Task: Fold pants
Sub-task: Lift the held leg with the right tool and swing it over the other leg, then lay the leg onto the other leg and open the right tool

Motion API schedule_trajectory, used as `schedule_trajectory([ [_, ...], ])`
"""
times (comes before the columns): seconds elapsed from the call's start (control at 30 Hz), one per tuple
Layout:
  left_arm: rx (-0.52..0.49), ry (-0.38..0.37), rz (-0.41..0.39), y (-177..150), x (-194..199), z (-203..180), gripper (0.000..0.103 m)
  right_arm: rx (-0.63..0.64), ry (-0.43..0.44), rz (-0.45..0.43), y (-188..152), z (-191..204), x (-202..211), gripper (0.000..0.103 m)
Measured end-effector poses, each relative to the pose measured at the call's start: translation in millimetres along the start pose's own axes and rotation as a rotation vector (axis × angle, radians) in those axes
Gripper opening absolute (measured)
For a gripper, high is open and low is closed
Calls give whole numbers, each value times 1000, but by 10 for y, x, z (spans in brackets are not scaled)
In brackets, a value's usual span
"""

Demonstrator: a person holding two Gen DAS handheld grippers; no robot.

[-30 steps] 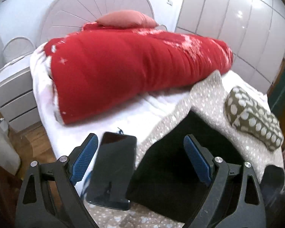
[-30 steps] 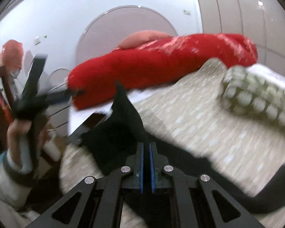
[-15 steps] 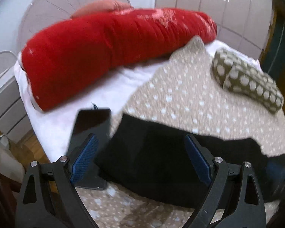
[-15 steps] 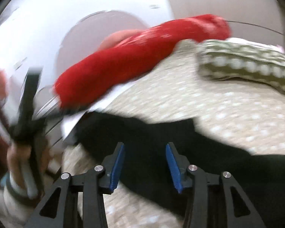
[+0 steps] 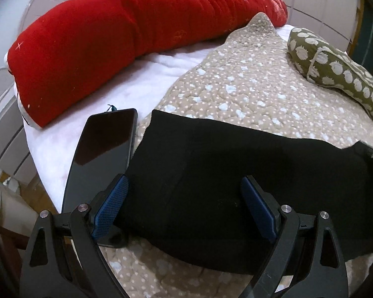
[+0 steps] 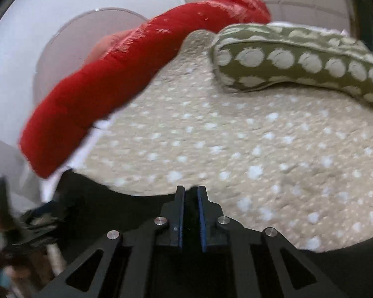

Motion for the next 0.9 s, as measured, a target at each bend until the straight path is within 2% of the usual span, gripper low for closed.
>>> schedule_trajectory([
  [0.07, -34, 26, -5, -20, -20, -64, 92, 3, -29, 37, -69, -7, -193, 9],
  [0.13, -56, 43, -8, -41, -43, -94, 92, -13, -35, -6, -74, -49, -197, 9],
  [0.2, -52, 48, -4, -36, -17, -89, 92, -47, -15, 0, -49, -93, -146, 12],
  [0.23, -37, 33, 0, -20, 15, -78, 92, -59, -6, -10, -53, -111, -32, 19],
  [0.3, -8, -18, -8, 3, 111, -75, 92, -46, -29, -40, -125, -111, 237, 27],
  [0.37, -1, -59, -25, 15, 221, -126, 92, -51, -53, -83, -299, -185, 548, 31],
  [0.5, -41, -138, -35, -37, 358, -352, 92, -188, -112, -110, -870, -606, 1096, 35],
  [0.53, -50, -152, -32, -51, 367, -407, 92, -250, -133, -110, -1084, -793, 1260, 35],
  [0.63, -94, -180, -20, -119, 356, -629, 92, -338, -167, -106, -1436, -1130, 1541, 35],
  [0.73, -139, -183, 11, -213, 272, -830, 92, -420, -218, -150, -1594, -1380, 1762, 35],
  [0.9, -192, -142, 4, -307, 280, -964, 92, -560, -160, -205, -1596, -1723, 1698, 38],
])
Point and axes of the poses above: each gripper's, at about its wrist camera, not at the fingertips, and x roughly against the way its jaws point, z to its left, y to its top, the point moved 1 cm from there along -x, roughly the way its jaws point, and after that the axes turned 2 degrees about x, right-handed, at the moved point
